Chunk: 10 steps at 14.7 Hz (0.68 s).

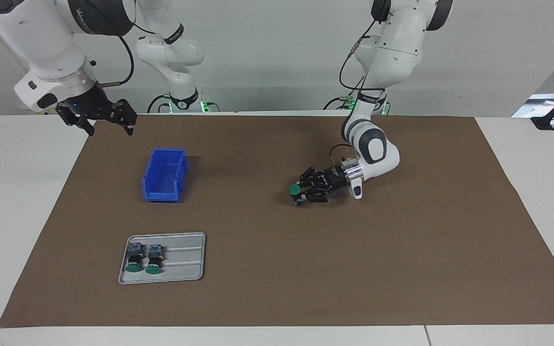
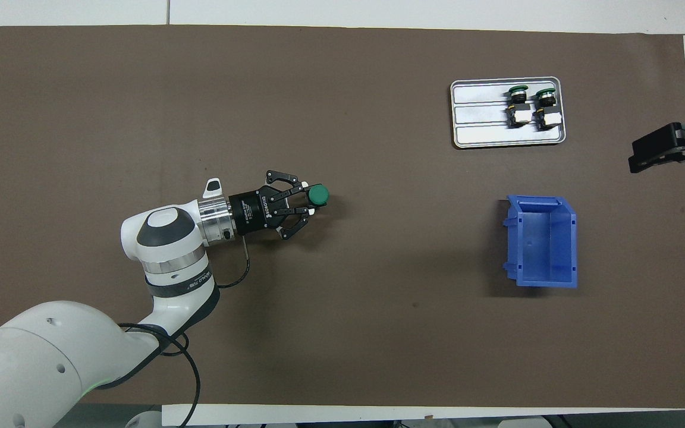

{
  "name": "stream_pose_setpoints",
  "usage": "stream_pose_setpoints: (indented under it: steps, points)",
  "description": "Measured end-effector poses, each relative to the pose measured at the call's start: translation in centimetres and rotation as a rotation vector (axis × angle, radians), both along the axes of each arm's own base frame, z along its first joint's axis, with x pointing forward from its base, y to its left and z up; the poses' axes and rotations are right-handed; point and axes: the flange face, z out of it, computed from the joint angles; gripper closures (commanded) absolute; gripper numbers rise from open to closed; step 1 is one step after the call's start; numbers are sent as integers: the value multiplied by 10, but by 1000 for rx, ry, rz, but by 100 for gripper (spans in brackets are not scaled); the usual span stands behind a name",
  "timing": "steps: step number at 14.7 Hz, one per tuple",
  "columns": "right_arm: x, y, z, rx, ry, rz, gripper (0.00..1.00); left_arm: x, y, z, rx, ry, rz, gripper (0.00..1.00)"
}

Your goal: Place and press button with both arms

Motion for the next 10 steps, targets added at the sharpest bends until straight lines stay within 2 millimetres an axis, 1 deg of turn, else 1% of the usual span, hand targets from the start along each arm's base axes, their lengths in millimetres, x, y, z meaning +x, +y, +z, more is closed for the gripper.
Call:
stream_pose_setpoints:
  steps: [10]
  points:
    - [0, 0, 0, 0, 0, 0, 1, 0, 1, -3, 2, 7, 12, 99]
